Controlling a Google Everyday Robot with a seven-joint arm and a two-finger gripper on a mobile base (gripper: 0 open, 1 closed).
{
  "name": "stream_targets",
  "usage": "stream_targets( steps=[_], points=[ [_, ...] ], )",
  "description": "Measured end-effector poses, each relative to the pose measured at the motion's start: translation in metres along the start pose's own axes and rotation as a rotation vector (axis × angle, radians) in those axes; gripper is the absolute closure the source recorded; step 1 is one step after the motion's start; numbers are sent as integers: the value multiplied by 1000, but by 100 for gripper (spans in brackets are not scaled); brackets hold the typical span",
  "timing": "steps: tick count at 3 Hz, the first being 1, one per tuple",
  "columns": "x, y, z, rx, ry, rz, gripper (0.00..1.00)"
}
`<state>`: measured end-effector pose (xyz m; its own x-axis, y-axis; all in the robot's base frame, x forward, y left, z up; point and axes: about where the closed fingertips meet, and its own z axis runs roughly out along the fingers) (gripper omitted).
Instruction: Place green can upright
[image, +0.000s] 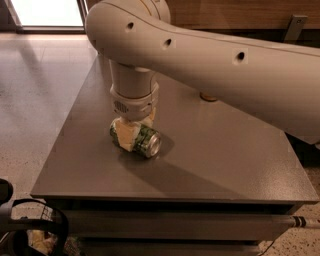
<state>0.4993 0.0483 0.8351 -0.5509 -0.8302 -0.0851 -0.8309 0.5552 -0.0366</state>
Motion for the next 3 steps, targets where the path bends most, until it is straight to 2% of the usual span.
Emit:
stream_targets(
  steps=[1,2,3],
  points=[
    [1,-10,-17,3,-66,-28,100],
    [-4,-28,-40,18,-180,-59,100],
    [-14,-52,-61,-15,-379,-114,100]
  ],
)
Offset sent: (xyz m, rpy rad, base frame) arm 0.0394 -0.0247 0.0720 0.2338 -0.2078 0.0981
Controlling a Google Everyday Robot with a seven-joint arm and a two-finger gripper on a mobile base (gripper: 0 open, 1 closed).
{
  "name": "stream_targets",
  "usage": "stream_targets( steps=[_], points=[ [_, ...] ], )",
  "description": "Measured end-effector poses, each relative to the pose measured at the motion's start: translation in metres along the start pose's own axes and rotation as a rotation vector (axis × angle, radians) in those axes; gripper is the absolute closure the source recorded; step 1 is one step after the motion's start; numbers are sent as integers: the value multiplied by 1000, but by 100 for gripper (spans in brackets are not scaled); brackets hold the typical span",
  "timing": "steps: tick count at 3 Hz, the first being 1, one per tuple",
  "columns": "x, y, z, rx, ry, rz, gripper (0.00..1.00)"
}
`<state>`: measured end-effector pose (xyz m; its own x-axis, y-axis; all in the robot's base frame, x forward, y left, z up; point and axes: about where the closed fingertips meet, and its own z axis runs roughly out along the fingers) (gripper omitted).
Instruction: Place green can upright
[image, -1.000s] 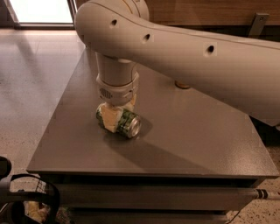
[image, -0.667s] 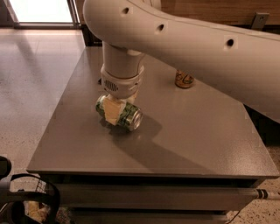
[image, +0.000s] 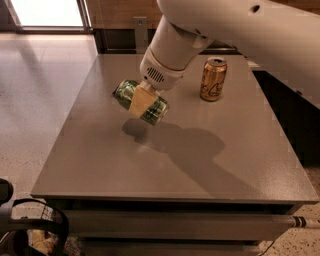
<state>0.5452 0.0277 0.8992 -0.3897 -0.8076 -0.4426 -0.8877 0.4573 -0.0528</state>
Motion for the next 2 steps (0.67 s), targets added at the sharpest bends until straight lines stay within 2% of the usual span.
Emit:
stream_targets(
  steps=[1,2],
  points=[
    [-8,-10,-8,-47,-147,-51,100],
    [-12,-7,-12,-90,-281,-110,100]
  ],
)
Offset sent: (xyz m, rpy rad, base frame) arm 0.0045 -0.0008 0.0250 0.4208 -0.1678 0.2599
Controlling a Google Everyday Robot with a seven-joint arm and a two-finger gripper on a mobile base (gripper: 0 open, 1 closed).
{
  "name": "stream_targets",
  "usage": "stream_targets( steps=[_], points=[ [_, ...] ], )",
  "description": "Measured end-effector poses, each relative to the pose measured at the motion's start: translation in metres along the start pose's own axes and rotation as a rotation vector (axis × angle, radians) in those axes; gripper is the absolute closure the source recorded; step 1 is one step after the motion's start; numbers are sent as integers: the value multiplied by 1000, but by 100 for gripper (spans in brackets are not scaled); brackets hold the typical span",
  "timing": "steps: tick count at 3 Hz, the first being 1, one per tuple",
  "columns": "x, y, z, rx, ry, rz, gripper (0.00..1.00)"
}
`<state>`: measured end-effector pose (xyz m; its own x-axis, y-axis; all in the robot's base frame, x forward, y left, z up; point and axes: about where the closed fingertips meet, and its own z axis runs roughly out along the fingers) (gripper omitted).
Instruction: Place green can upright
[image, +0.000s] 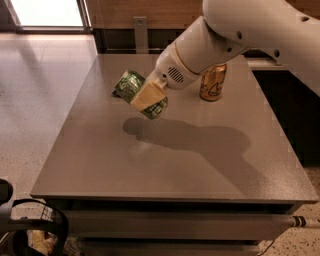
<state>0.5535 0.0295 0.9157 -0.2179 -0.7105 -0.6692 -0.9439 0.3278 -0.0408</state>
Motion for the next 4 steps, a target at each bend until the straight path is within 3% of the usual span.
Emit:
stream_targets(
  steps=[2,4],
  points=[
    [-7,43,-12,-3,-206,-132,100],
    [5,49,3,-39,-341,-138,100]
  ],
)
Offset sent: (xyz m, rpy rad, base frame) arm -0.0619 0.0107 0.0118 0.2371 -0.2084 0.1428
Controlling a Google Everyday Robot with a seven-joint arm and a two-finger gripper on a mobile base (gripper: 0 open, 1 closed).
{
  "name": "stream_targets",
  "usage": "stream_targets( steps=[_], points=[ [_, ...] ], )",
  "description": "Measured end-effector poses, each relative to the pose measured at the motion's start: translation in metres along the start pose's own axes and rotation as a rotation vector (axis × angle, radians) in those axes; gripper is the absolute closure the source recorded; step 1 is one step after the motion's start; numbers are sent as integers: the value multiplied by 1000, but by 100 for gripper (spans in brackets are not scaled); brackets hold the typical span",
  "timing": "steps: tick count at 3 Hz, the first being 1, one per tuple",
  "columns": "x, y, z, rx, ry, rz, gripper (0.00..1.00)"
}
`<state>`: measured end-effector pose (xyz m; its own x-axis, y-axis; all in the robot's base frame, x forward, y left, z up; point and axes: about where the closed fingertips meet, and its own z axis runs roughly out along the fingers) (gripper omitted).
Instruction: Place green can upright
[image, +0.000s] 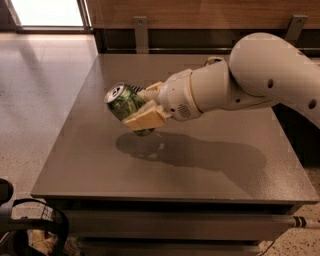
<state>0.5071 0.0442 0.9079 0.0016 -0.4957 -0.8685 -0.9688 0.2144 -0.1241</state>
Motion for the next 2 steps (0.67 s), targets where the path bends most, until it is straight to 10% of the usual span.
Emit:
stream_targets(
  steps=[2],
  points=[
    [6,-10,16,-26,-121,73,100]
  ],
)
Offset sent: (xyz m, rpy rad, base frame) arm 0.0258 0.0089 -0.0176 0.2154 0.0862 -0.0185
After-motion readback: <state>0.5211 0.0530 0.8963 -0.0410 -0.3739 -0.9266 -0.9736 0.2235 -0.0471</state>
